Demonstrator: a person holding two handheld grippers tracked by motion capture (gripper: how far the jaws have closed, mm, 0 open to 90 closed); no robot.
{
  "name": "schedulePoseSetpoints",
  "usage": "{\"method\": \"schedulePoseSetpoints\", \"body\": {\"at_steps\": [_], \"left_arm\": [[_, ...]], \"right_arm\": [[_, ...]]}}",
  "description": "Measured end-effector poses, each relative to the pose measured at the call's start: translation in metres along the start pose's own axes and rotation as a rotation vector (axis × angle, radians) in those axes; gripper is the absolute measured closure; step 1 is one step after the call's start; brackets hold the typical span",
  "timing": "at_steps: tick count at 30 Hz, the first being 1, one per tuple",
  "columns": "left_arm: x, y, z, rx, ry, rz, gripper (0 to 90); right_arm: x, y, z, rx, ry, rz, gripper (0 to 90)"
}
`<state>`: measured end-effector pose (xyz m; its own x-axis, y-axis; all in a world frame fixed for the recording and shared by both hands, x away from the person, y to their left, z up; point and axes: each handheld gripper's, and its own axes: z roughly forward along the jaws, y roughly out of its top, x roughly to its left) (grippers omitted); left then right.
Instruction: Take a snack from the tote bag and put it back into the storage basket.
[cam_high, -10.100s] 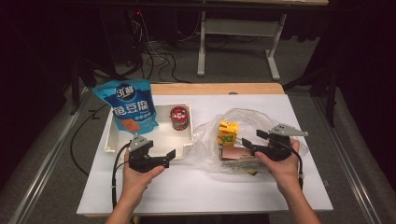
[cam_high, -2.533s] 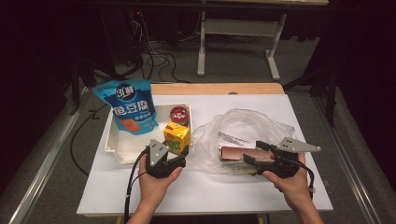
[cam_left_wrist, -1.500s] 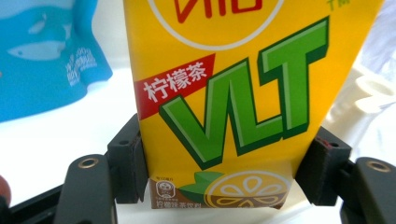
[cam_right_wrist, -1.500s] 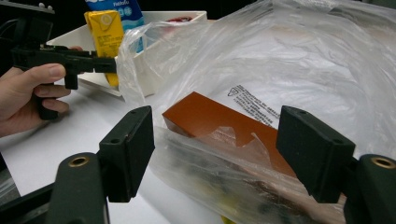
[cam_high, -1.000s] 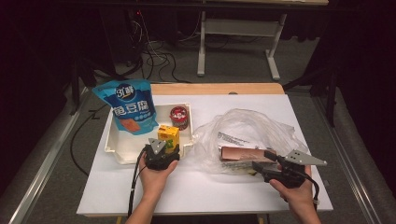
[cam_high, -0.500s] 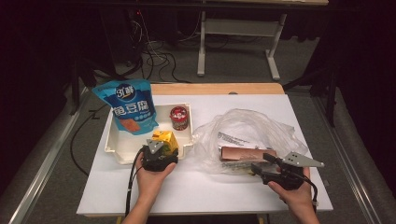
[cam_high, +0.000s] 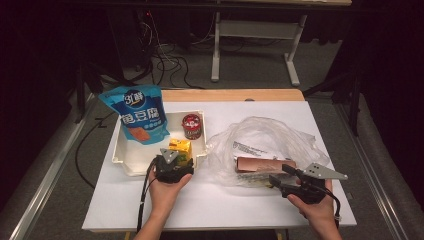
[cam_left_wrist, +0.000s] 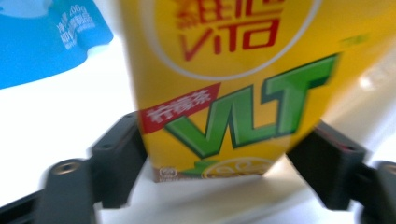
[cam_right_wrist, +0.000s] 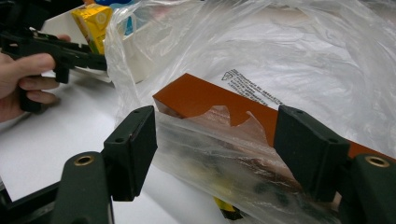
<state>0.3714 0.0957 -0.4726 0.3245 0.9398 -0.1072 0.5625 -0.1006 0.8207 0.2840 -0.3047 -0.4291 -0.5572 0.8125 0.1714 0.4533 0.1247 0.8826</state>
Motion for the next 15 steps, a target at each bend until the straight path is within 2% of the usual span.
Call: {"method": "schedulePoseSetpoints", "body": {"at_steps": [4, 6, 7, 8, 9, 10, 11, 13, 15], "left_arm": [[0.01, -0.001, -0.023, -0.062, -0.054, 0.024, 17.7], [0.015, -0.004, -0.035, -0.088, -0.086, 0.039, 27.6], [0.017, -0.006, -0.04, -0.093, -0.082, 0.045, 30.5], [0.019, -0.007, -0.044, -0.1, -0.071, 0.037, 38.1], [0.022, -0.008, -0.048, -0.113, -0.083, 0.02, 50.6], [0.024, -0.008, -0.05, -0.118, -0.11, 0.007, 59.2], [0.024, -0.008, -0.049, -0.105, -0.132, 0.005, 72.3], [0.022, -0.009, -0.043, -0.061, -0.162, 0.024, 85.6], [0.017, -0.009, -0.035, -0.031, -0.171, 0.039, 90.0]], "right_arm": [[0.0, -0.001, -0.001, 0.001, -0.002, -0.005, 30.2], [0.0, -0.001, -0.003, 0.0, -0.002, 0.0, 30.1], [0.0, -0.001, -0.003, -0.001, -0.001, -0.001, 30.0], [0.0, -0.001, -0.004, -0.001, -0.003, 0.0, 30.0], [-0.001, -0.001, -0.004, -0.002, -0.003, 0.0, 30.0], [-0.001, -0.001, -0.004, -0.003, -0.004, -0.001, 30.0], [-0.001, -0.001, -0.005, -0.004, -0.005, 0.001, 30.0], [-0.001, -0.001, -0.005, -0.006, -0.008, 0.004, 30.1], [-0.001, -0.001, -0.006, -0.007, -0.009, 0.001, 30.1]]}}
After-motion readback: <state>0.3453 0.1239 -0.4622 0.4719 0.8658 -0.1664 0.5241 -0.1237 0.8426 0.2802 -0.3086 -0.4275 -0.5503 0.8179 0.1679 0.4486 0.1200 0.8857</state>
